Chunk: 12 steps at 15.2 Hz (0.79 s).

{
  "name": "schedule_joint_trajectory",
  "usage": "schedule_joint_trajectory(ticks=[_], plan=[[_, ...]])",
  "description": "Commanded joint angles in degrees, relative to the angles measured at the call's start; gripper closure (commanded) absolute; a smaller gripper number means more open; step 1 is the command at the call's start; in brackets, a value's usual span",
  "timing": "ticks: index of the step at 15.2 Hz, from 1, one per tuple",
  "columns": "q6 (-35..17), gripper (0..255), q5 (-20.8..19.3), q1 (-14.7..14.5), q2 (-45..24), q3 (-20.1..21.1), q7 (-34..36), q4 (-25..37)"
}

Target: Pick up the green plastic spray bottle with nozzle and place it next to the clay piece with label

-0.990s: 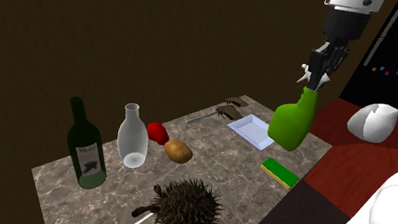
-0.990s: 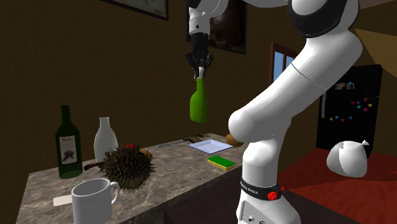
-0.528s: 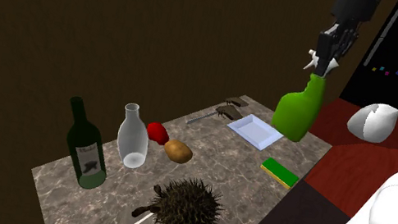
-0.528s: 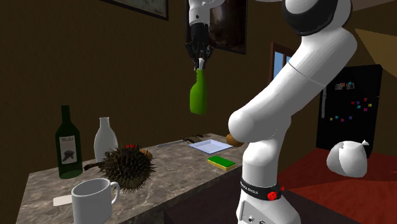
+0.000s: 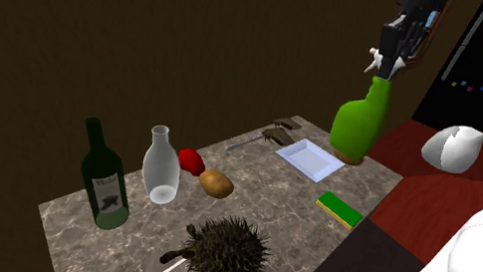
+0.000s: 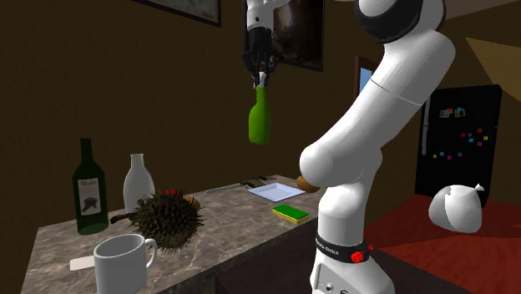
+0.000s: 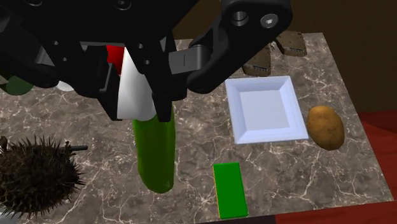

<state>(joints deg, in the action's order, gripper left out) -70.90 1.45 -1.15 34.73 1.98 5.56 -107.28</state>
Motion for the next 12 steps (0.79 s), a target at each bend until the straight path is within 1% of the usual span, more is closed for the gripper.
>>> schedule_joint_trajectory(ticks=[1, 7, 12], plan=[[-2.5, 255, -0.4, 0.2, -2.4, -0.5, -0.7, -0.1], [-9.7, 255, -1.5, 0.9, -11.0, -2.4, -3.4, 1.3], [-14.7, 255, -1.9, 1.5, -19.2, -3.9, -5.4, 4.6]])
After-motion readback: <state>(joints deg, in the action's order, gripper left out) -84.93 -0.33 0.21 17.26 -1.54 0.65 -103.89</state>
